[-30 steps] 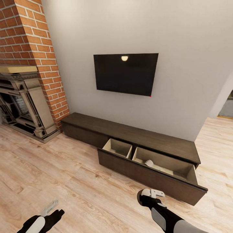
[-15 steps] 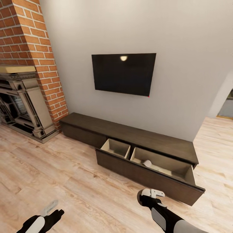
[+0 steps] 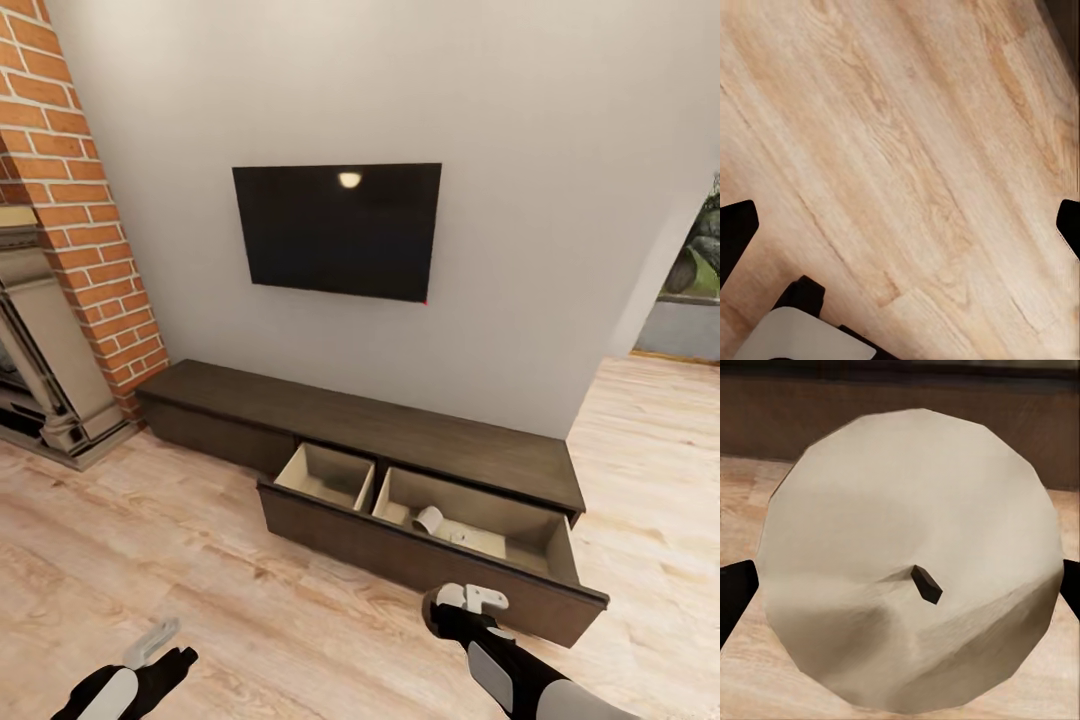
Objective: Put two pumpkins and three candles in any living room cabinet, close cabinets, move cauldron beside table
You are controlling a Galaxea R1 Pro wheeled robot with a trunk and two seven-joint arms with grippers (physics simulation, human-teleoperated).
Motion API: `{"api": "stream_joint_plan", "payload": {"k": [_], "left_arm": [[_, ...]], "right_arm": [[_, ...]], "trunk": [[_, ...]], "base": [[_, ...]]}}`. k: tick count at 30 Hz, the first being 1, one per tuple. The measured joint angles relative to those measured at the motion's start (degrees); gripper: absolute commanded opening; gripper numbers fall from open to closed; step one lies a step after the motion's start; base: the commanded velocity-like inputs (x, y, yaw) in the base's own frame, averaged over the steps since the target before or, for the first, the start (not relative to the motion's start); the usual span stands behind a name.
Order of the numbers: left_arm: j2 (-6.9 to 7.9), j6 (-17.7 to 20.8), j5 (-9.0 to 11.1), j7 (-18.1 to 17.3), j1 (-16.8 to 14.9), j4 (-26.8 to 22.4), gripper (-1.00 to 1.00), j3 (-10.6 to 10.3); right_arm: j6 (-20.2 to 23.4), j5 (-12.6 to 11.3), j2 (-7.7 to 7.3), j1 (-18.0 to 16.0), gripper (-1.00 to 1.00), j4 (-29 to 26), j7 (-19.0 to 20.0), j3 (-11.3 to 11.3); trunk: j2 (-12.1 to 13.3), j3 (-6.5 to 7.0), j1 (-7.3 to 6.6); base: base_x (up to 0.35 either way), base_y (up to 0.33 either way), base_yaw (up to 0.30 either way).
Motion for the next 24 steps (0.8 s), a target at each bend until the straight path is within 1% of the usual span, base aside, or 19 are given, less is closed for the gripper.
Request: {"api": "stream_joint_plan", "payload": {"k": [5,9,14,19,24], "left_arm": [[0.01,0.00,0.00,-0.07,0.00,0.00,1.00,0.00],[0.01,0.00,0.00,-0.06,0.01,-0.01,1.00,0.01],[0.01,0.00,-0.01,-0.07,0.00,0.00,1.00,0.00],[-0.04,0.00,0.00,-0.02,0.01,-0.01,1.00,0.01],[-0.04,0.01,0.00,0.02,0.02,-0.03,1.00,0.02]], "right_arm": [[-0.03,0.01,-0.10,-0.01,-1.00,0.07,3.92,0.03],[-0.16,0.06,-0.12,-0.01,-1.00,0.04,4.54,-0.02],[-0.40,0.05,0.00,0.00,-1.00,0.01,4.57,0.00],[-0.49,0.07,0.25,0.00,-1.00,-0.02,4.57,0.05],[-0.58,0.17,0.30,0.00,-1.00,-0.02,4.57,0.05]], "trunk": [[0.00,0.00,0.02],[0.00,0.00,0.00],[0.00,0.00,0.02],[0.00,0.00,0.02],[0.00,0.00,0.00]], "base": [[0.145,-0.003,-0.280],[0.197,0.000,-0.280],[0.080,0.000,-0.280],[0.158,0.000,-0.118],[0.192,0.020,-0.023]]}}
